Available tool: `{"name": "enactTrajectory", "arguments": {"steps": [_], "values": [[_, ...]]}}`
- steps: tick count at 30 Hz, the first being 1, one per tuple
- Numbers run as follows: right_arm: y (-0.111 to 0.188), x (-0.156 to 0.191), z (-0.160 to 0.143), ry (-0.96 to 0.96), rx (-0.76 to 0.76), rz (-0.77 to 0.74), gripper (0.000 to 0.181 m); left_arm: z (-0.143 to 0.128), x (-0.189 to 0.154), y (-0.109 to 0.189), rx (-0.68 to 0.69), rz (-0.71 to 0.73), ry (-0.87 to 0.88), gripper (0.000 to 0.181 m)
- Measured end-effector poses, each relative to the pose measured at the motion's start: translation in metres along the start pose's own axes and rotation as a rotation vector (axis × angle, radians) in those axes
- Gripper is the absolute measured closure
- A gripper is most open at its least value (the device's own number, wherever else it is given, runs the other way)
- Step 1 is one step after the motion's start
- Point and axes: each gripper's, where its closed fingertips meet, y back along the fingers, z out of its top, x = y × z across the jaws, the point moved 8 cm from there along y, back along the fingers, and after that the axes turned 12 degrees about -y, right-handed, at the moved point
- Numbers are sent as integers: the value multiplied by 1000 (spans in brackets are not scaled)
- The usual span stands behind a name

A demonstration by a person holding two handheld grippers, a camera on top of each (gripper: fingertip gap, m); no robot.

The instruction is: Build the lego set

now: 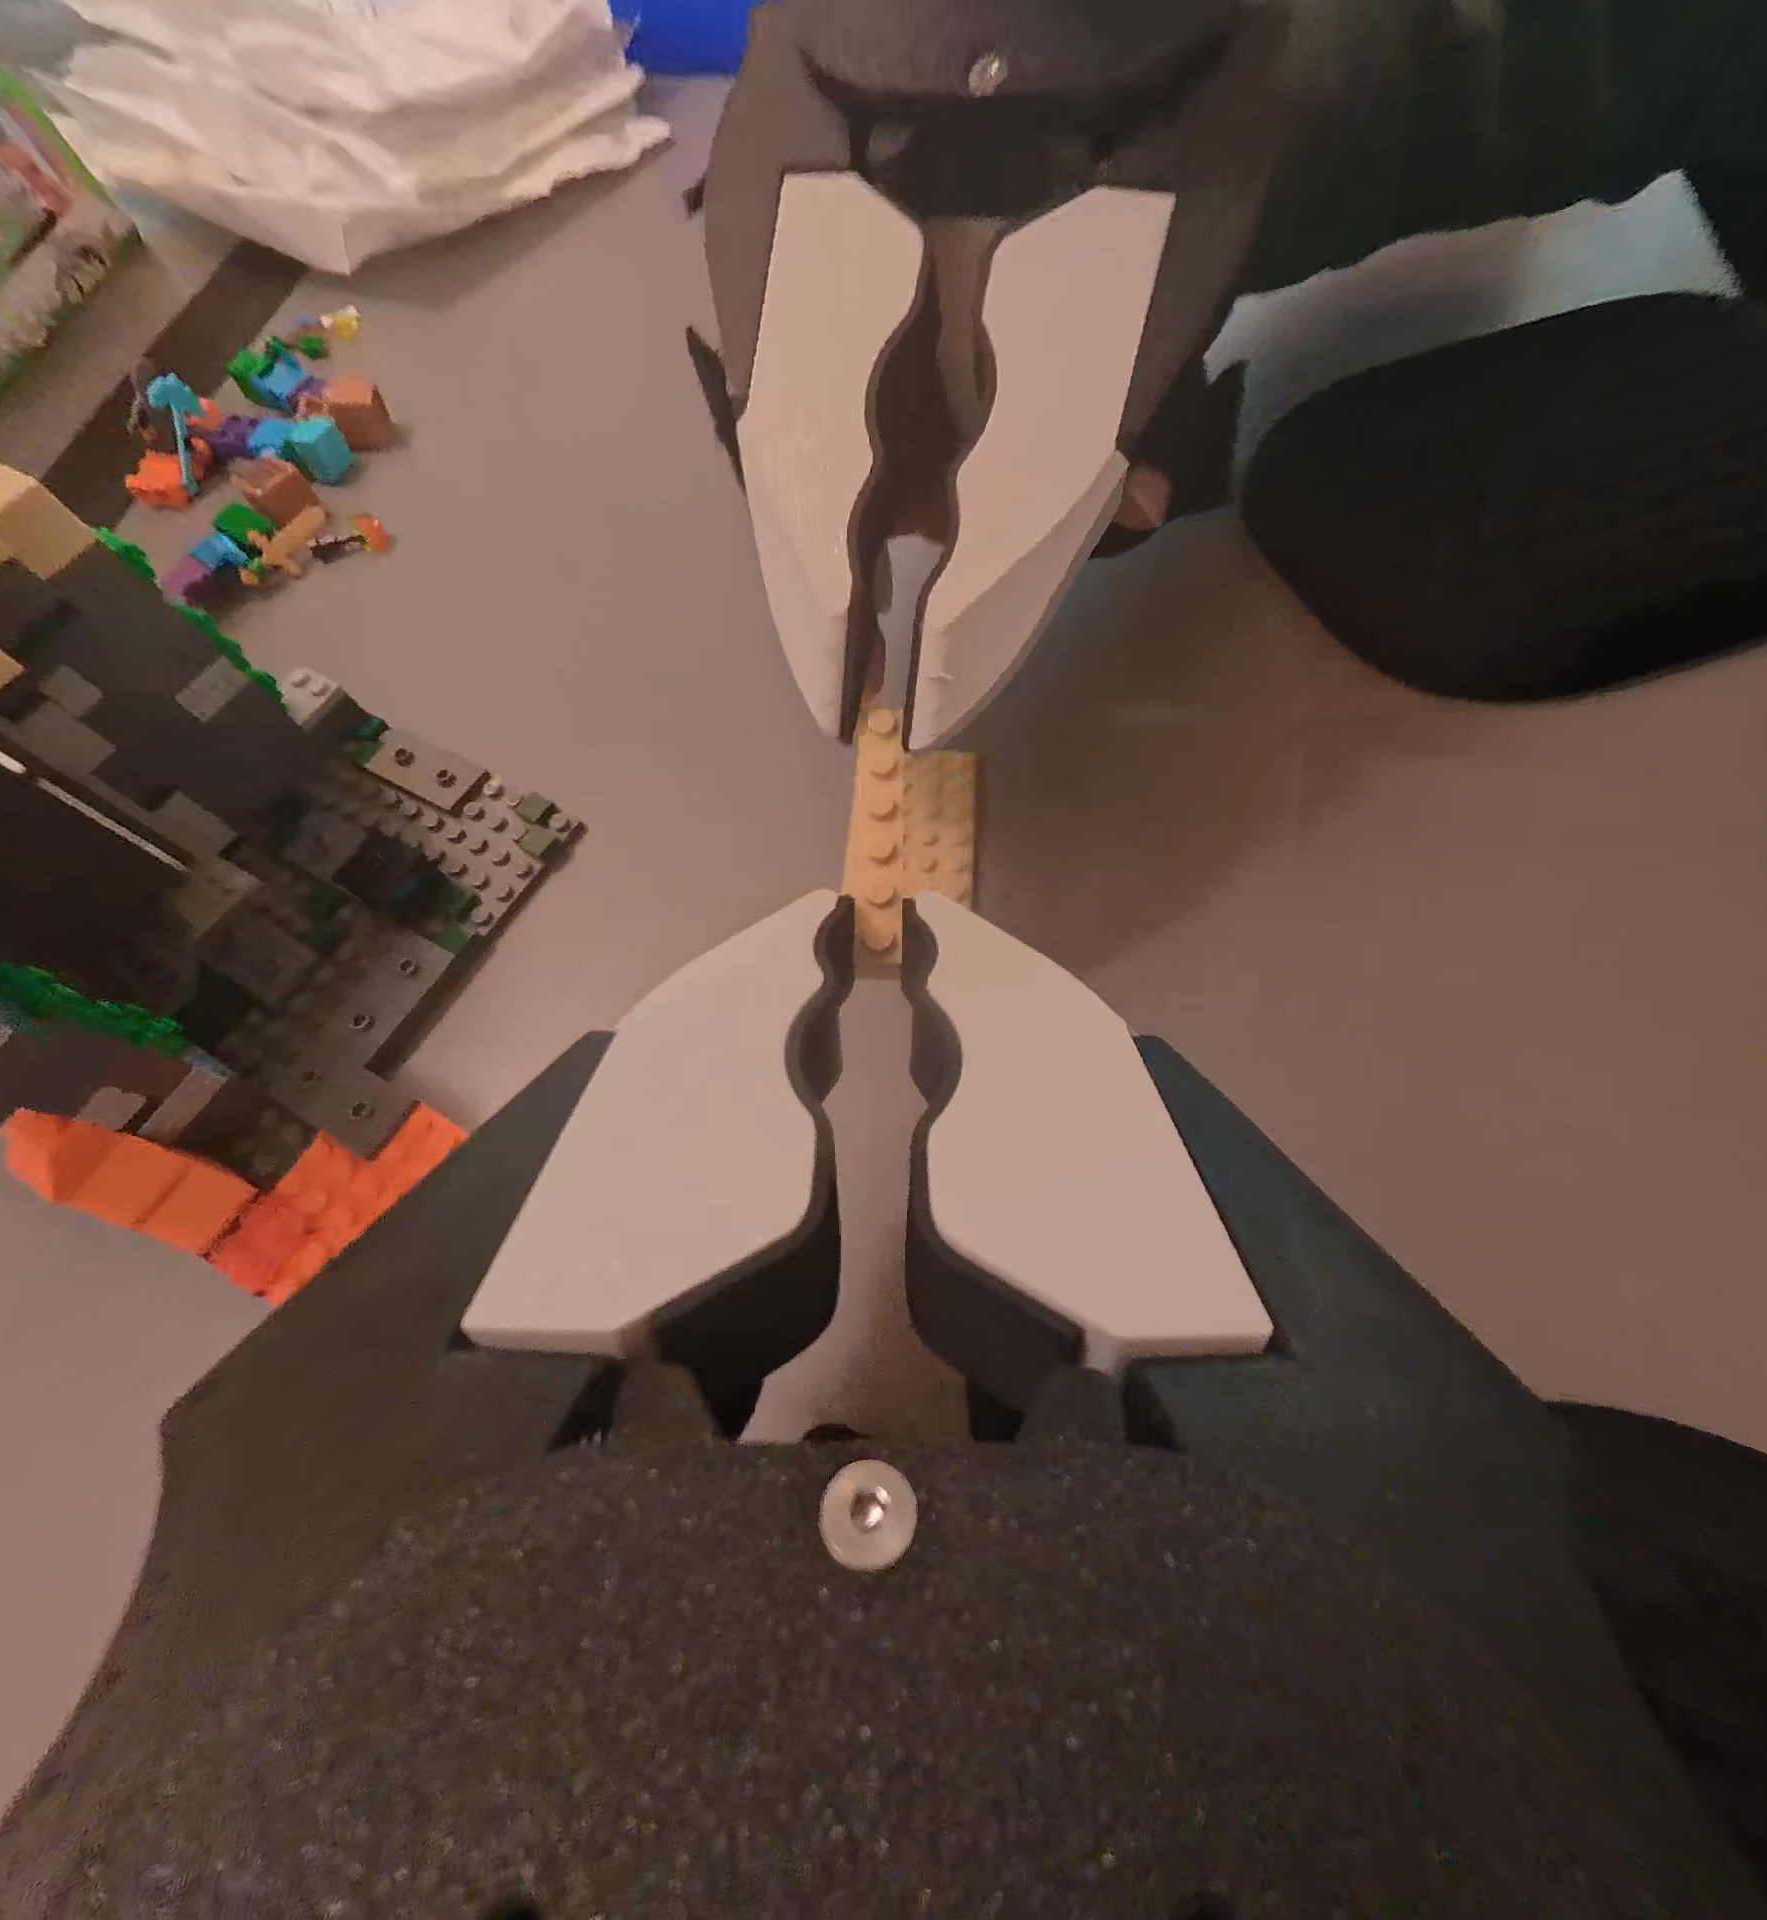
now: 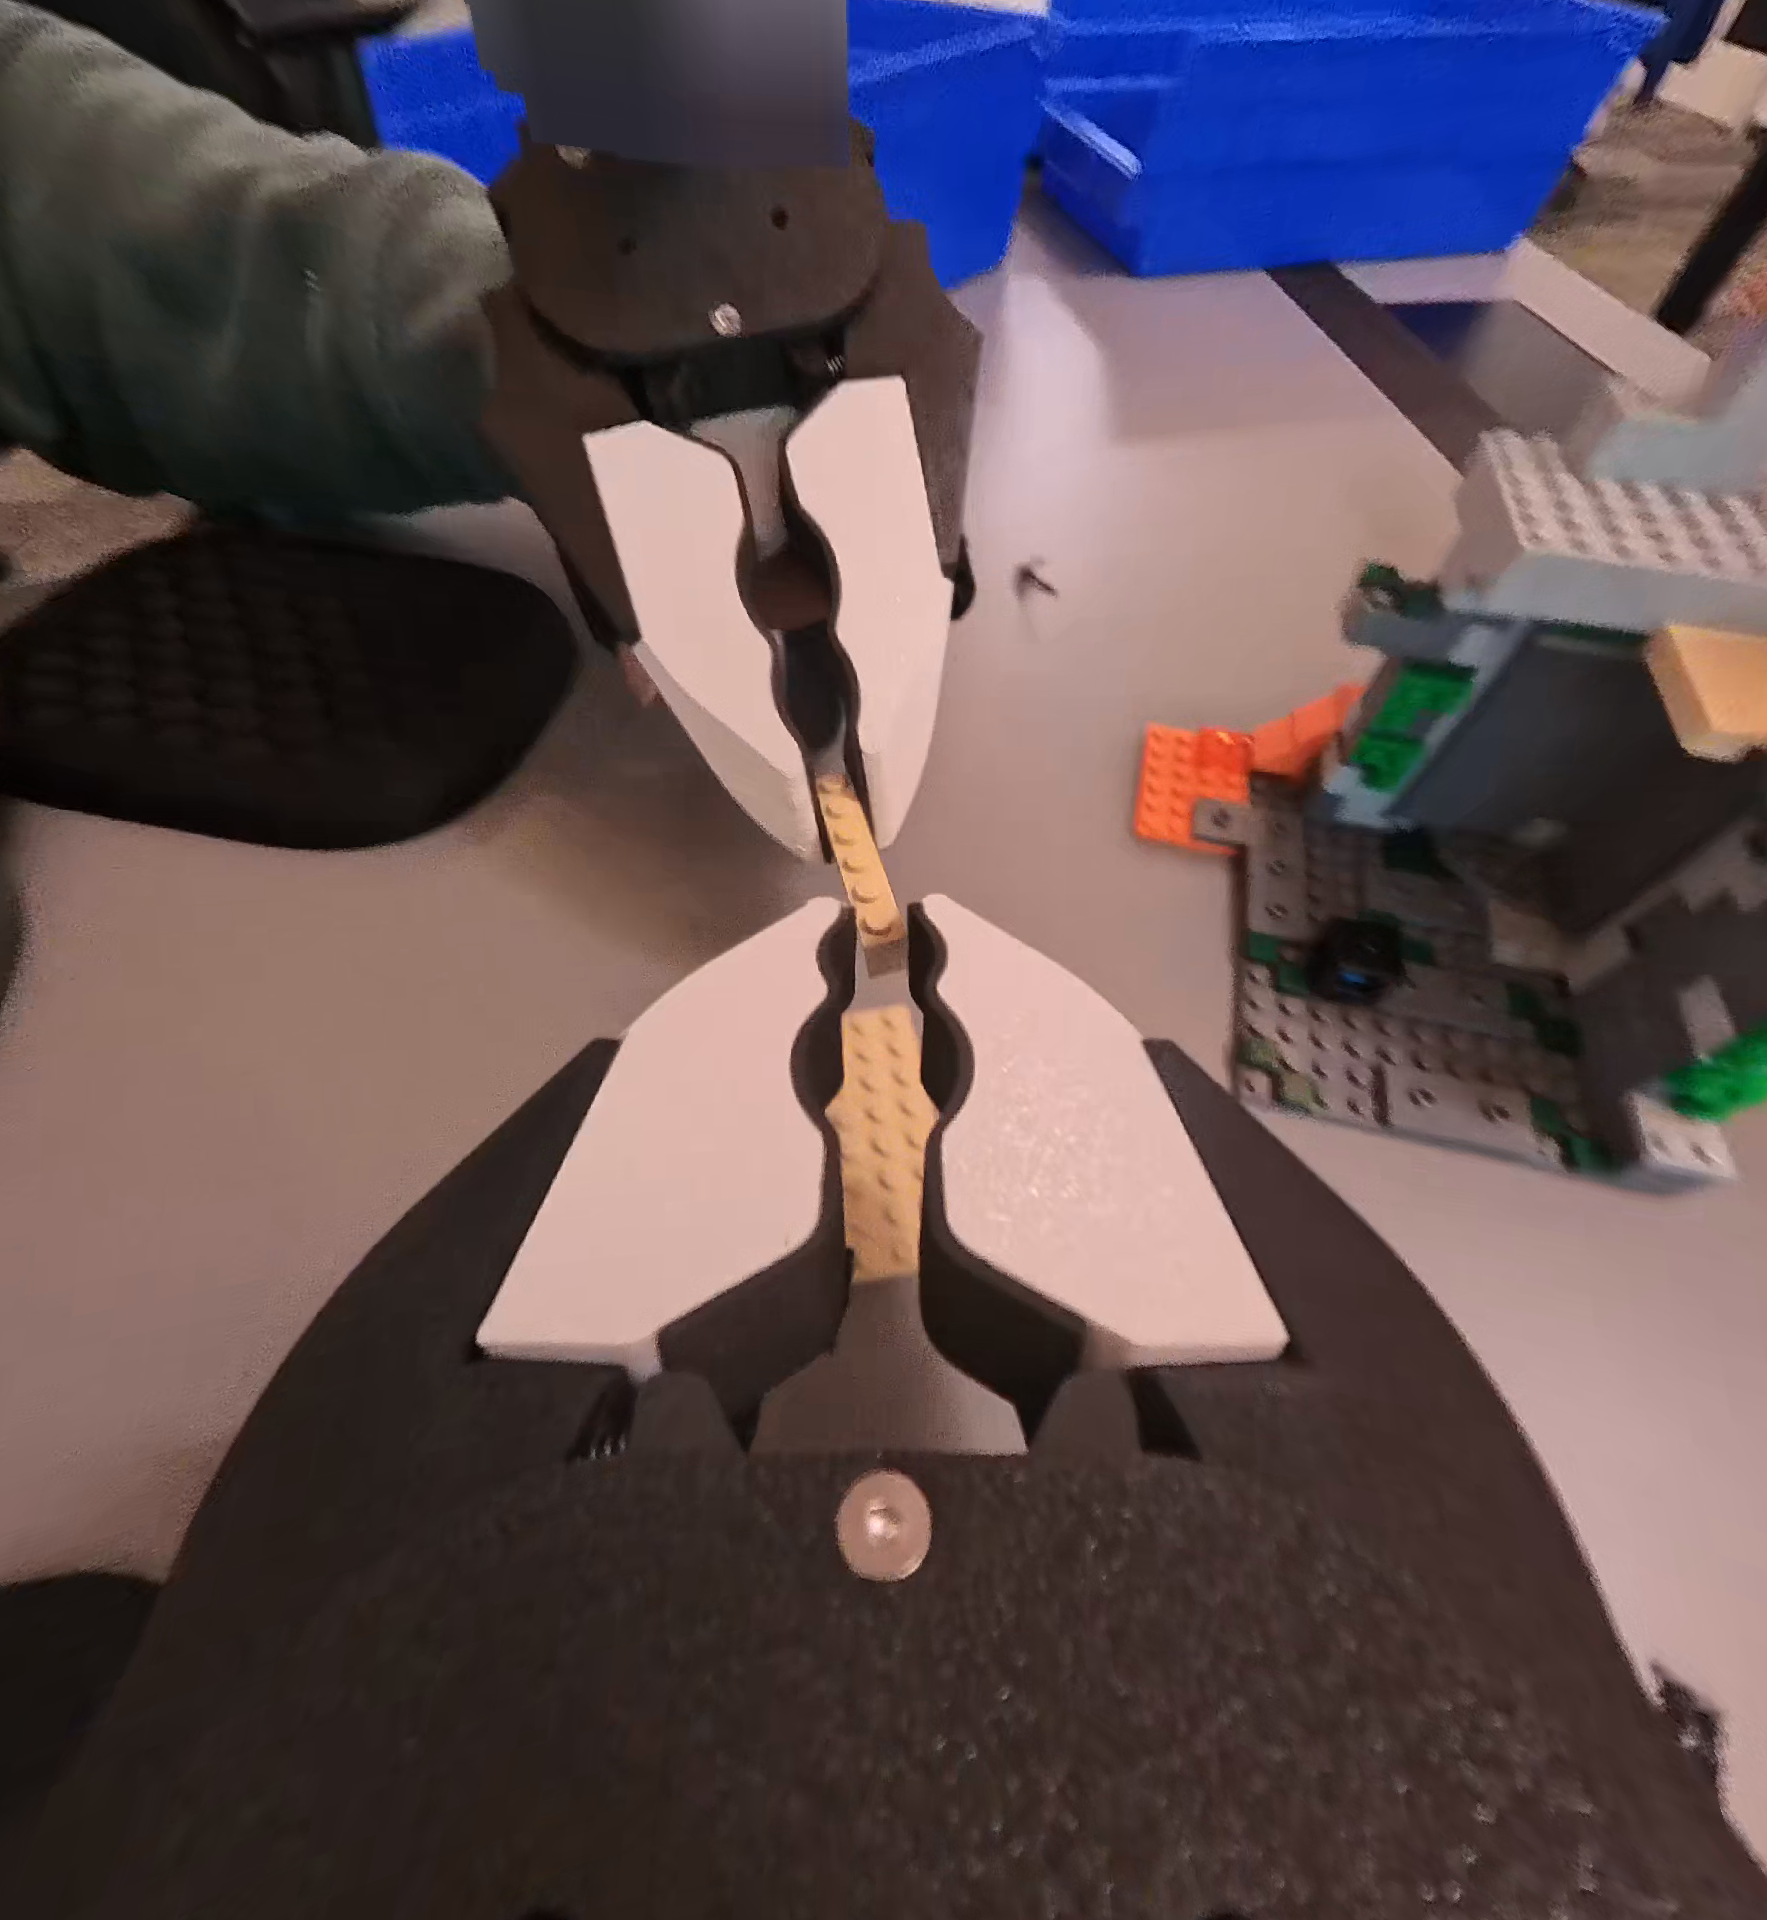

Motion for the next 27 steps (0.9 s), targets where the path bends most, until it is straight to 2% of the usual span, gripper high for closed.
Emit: {"name": "enactTrajectory", "arguments": {"steps": [4, 11, 13, 17, 19, 21, 24, 27], "values": [[6, -24, -12, -25, 70, -91, 181, -9, 23, -24, 61, -35, 33, 173], [12, -37, -23, 30, 164, -150, 181, -16, 38, -57, 117, -105, 25, 173], [13, -39, -22, 66, 196, -162, 167, -16, 39, -63, 135, -126, 17, 173], [8, -41, -25, 118, 292, -148, 163, -13, 40, -68, 139, -162, 2, 173], [3, -43, -28, 135, 339, -153, 174, -13, 40, -70, 152, -164, -13, 173], [2, -44, -27, 145, 364, -146, 175, -13, 40, -69, 164, -168, -30, 170], [2, -47, -24, 140, 411, -138, 175, -13, 40, -63, 179, -152, -37, 159], [1, -48, -21, 132, 463, -115, 175, -12, 39, -51, 177, -123, -50, 160]]}}
